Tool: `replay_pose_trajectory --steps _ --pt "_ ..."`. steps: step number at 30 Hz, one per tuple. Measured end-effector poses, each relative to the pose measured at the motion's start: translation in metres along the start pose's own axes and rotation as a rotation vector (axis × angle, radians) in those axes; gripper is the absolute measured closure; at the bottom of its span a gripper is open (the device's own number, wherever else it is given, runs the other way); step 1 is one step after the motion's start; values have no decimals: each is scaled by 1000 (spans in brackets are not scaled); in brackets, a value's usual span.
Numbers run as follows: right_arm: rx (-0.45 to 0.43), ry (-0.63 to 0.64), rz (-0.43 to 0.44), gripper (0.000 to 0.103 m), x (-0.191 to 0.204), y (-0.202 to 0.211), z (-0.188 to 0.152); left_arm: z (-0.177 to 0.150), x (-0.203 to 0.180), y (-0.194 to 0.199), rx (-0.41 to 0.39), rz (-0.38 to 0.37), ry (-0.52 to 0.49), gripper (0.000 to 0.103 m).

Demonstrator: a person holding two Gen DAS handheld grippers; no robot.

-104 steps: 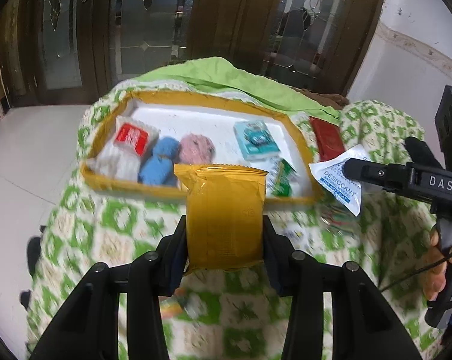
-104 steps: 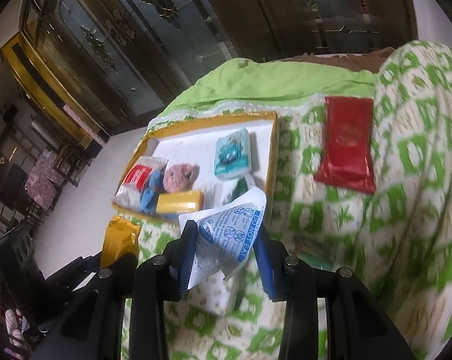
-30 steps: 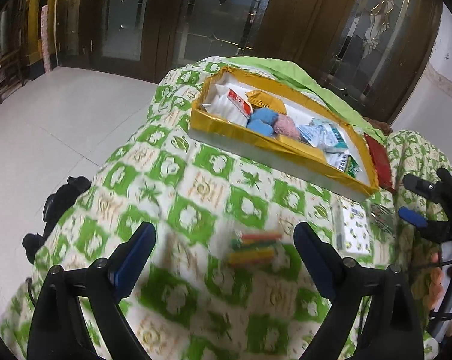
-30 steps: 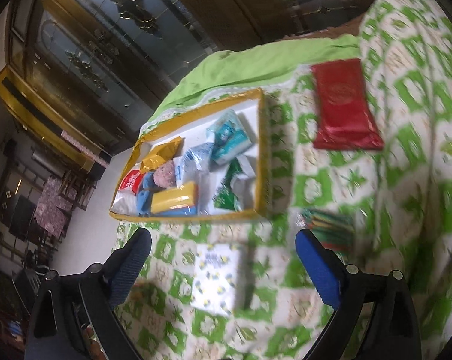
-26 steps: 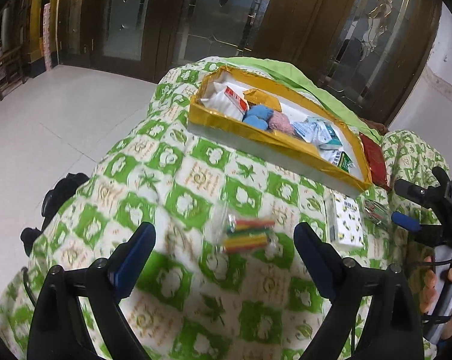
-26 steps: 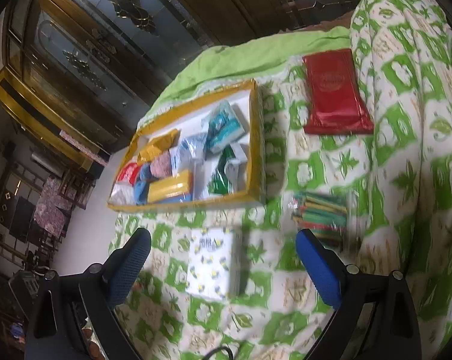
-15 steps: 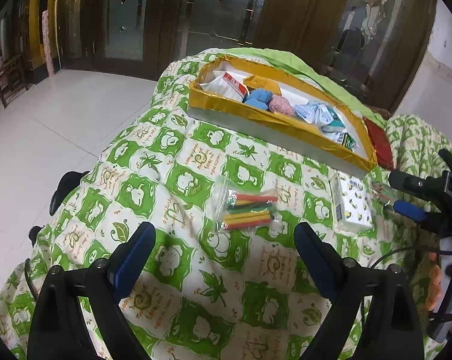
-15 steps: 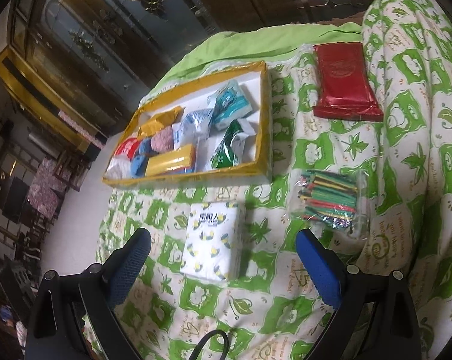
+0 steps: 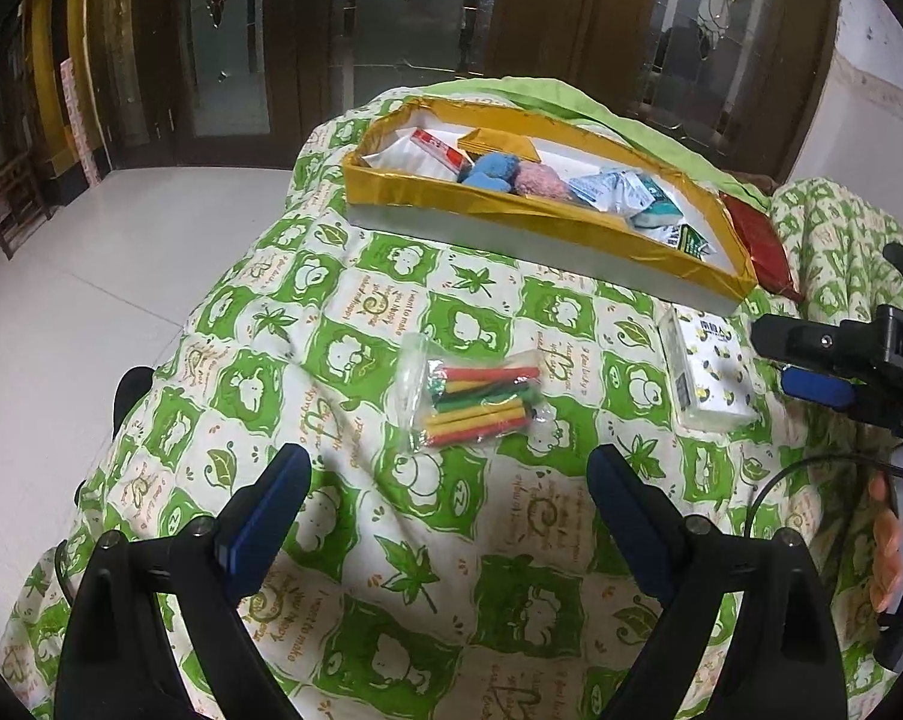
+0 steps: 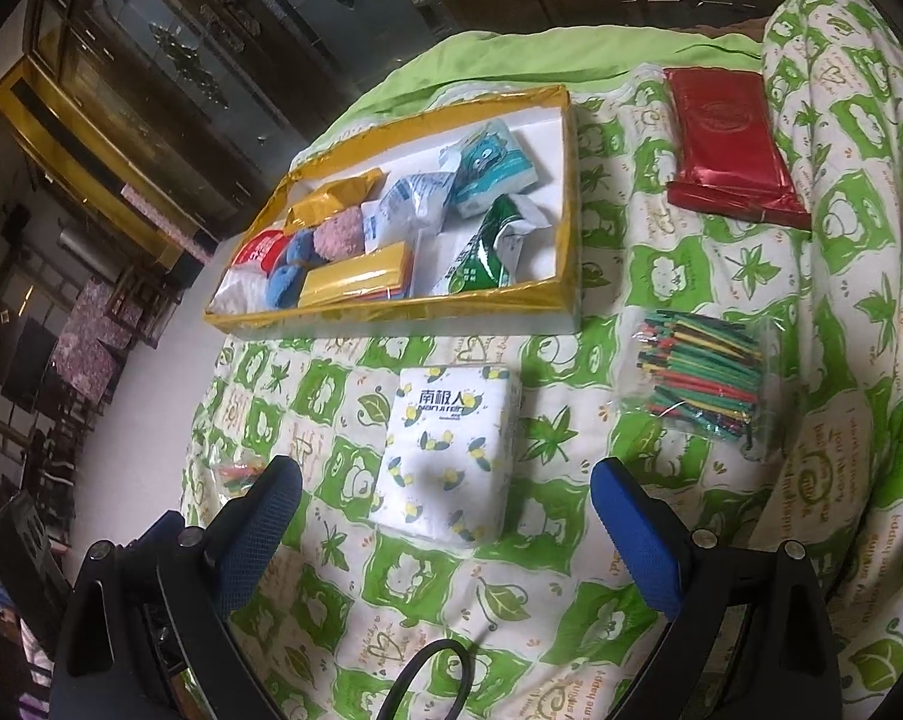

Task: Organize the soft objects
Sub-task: 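Withdraw both open grippers from the tray toward the tissue pack and stick bag, then grasp the clear bag of coloured sticks with the left gripper while the right grasps the white tissue pack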

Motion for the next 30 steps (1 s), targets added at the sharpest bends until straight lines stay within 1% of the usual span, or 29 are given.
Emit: replay_pose_trajectory --steps 5,8,12,16,18,25,27,30 --pt "-4 17 -31 4 1 -5 -2 -1 -3 -4 13 -6 -4 10" --pt "-14 42 -61 4 5 -9 0 3 -4 -10 18 -15 8 10" --pt "-9 55 -71 4 13 -18 2 11 -3 -19 18 -12 25 10" --pt "26 82 -96 11 17 -30 -6 14 1 -31 41 -14 58 10" --pt "36 91 -112 12 18 -35 -10 14 3 -36 49 -16 75 10" --pt "25 132 -148 12 22 -42 -12 15 4 -41 55 -4 67 10" --pt "24 137 -155 13 23 -43 -12 14 4 -42 58 2 61 10" --pt "16 142 -173 18 21 -44 -11 15 3 -42 57 7 52 10"
Point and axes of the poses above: each gripper's, at about its wrist camera, not at the fingertips, and y roughly against the way its jaws point, x to its left, z to its top, the point moved 8 cm from there along -y, roughly the way its jaws point, and after that the axes turned 11 degrees about -y, right-handed, at the moved point
